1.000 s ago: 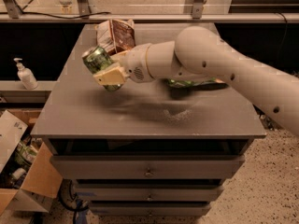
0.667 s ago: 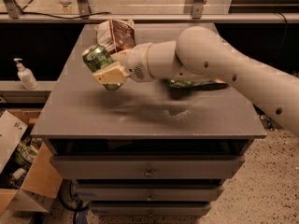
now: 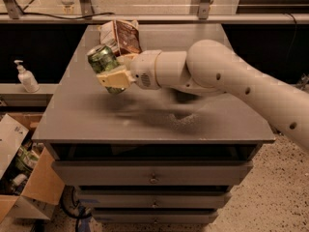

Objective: Place green can upright

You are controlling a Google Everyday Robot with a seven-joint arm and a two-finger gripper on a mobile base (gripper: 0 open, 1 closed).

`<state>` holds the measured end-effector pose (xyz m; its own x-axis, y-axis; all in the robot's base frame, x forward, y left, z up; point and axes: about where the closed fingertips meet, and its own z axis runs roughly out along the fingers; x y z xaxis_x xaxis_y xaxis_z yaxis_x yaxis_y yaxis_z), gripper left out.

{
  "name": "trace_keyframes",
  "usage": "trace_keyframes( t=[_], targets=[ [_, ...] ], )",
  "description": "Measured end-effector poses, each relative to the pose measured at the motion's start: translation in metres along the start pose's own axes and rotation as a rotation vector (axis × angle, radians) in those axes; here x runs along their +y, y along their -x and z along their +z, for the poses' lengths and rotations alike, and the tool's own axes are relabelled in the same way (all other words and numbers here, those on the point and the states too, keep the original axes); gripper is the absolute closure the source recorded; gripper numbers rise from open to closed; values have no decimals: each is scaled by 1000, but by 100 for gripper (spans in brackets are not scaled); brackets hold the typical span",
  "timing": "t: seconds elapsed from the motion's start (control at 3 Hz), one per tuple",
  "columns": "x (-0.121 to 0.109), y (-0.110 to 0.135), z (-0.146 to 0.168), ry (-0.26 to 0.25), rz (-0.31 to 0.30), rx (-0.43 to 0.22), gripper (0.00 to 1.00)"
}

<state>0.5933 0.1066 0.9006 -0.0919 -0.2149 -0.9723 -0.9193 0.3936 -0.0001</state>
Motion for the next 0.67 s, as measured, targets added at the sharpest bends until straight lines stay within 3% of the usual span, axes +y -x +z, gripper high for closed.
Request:
trace_keyframes(
  t=[0.33,0.67],
  targets=[
    [4,-7,-7,-36,62,-115,100],
    [8,-14,-3,-30,44,-100,100]
  ],
)
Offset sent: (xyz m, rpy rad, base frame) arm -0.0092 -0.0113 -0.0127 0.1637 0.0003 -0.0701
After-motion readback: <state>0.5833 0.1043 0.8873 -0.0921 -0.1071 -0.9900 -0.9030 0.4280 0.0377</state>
